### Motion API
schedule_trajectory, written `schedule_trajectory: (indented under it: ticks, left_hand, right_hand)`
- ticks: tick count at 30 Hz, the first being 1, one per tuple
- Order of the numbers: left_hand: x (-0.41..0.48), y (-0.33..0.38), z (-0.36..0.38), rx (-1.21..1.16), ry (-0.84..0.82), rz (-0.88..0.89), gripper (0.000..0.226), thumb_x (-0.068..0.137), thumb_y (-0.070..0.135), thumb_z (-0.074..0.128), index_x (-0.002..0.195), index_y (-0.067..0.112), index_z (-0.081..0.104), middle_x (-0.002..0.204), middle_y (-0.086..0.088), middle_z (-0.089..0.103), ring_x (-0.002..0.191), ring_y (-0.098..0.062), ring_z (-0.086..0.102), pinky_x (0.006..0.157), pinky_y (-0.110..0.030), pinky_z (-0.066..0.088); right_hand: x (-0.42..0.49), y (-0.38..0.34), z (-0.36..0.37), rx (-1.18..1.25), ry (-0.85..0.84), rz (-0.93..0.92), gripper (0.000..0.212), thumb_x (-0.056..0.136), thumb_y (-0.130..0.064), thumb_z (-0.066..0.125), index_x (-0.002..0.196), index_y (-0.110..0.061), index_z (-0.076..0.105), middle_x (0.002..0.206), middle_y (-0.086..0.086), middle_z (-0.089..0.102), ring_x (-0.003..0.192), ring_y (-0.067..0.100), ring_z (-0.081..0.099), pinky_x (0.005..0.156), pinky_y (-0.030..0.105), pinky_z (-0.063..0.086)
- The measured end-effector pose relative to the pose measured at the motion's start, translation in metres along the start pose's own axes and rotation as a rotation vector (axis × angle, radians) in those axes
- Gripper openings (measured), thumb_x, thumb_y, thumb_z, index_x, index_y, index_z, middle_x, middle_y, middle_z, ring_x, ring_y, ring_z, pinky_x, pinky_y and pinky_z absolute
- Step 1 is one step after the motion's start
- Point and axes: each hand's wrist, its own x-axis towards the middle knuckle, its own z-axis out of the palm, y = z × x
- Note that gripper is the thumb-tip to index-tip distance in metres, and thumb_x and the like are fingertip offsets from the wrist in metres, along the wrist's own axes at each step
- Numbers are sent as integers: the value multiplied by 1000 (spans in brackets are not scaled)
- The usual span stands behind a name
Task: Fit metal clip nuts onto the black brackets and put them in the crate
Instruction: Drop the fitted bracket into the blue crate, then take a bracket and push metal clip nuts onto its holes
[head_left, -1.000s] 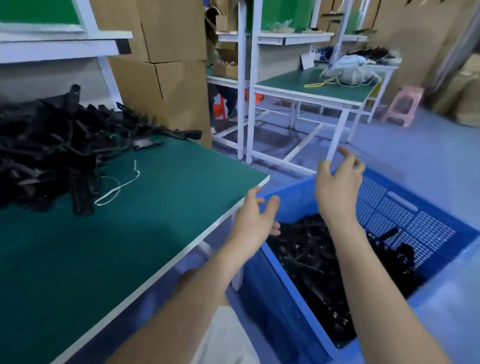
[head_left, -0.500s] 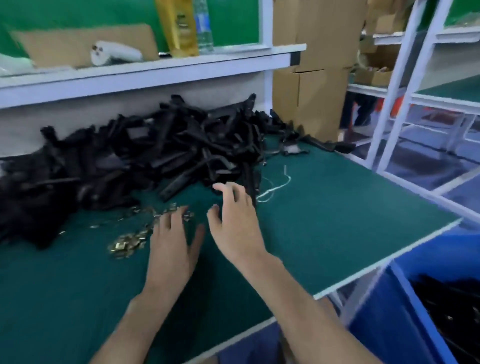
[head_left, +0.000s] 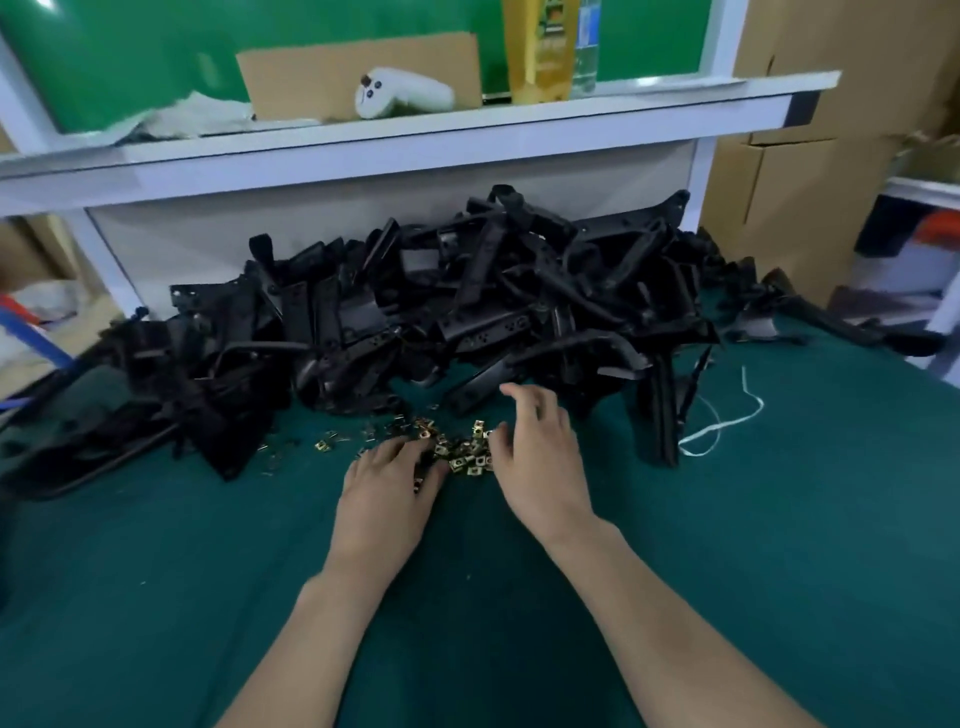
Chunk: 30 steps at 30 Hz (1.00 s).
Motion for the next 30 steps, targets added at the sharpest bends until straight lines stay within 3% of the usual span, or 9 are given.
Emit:
schedule_trajectory:
  ticks: [4, 7, 13, 19, 22, 24, 26, 28, 30]
  left_hand:
    - [5, -1, 4, 11, 55, 51, 31, 100, 38, 57, 126, 23, 65, 125, 4, 62, 117, -22, 55, 102, -40, 42]
    - [4, -1, 5, 16, 67, 50, 29, 100, 35, 57, 124, 21, 67, 122, 5, 62, 114, -22, 56, 98, -39, 45]
    - [2, 1, 4, -19, 141, 44, 20, 102, 25, 53, 108, 17, 70, 105, 5, 67, 98, -22, 61, 85, -40, 49]
    - [0, 4, 0, -119, 270, 21, 17, 103, 20, 53, 108, 14, 68, 92, 3, 68, 82, -19, 56, 79, -39, 46]
    - [1, 2, -2, -222, 283, -16, 25, 105, 25, 46, 117, 16, 66, 95, 5, 66, 87, -20, 59, 83, -44, 50]
    - [2, -1, -1, -310, 269, -56, 30, 106, 33, 41, 123, 21, 62, 101, 7, 68, 88, -18, 60, 83, -43, 52]
    - [3, -4, 0, -411, 271, -85, 30, 105, 37, 39, 124, 27, 60, 101, 13, 69, 74, -13, 56, 71, -37, 51]
    - [5, -7, 0, -511, 276, -125, 25, 105, 39, 40, 121, 34, 58, 100, 19, 69, 62, -6, 50, 60, -26, 44]
    - [8, -7, 1, -581, 291, -167, 19, 106, 39, 42, 116, 40, 57, 97, 24, 69, 57, -6, 53, 53, -17, 41]
  right_hand:
    - [14, 8, 8, 18, -1, 63, 47, 103, -28, 47, 148, -21, 37, 143, 9, 46, 124, 26, 47, 101, 41, 44]
    - [25, 10, 11, 57, -23, 156, 46, 104, -30, 45, 149, -25, 38, 136, 6, 56, 125, 27, 48, 106, 43, 35]
    - [47, 9, 11, 348, -82, 274, 38, 103, -32, 43, 140, -40, 49, 122, -6, 66, 120, 18, 55, 112, 44, 21]
    - [69, 0, 22, 397, -141, 355, 34, 103, -35, 44, 134, -40, 55, 128, -6, 63, 123, 20, 53, 110, 42, 23]
    - [79, -3, 24, 540, -91, 453, 21, 102, -31, 51, 118, -37, 63, 129, -5, 61, 119, 20, 57, 110, 35, 34]
    - [83, -3, 21, 711, -20, 499, 20, 101, -22, 54, 112, -33, 66, 116, -6, 63, 107, 15, 61, 86, 15, 49]
    - [84, -5, 18, 827, 15, 531, 21, 101, -15, 54, 112, -26, 68, 95, -10, 62, 81, 8, 61, 56, 6, 46]
    - [83, -8, 17, 900, 14, 553, 18, 100, -12, 54, 107, -23, 65, 92, -6, 61, 71, 7, 59, 56, 10, 49]
    - [81, -14, 14, 972, 16, 560, 15, 98, -10, 56, 100, -23, 61, 98, -4, 60, 74, 8, 63, 57, 13, 51]
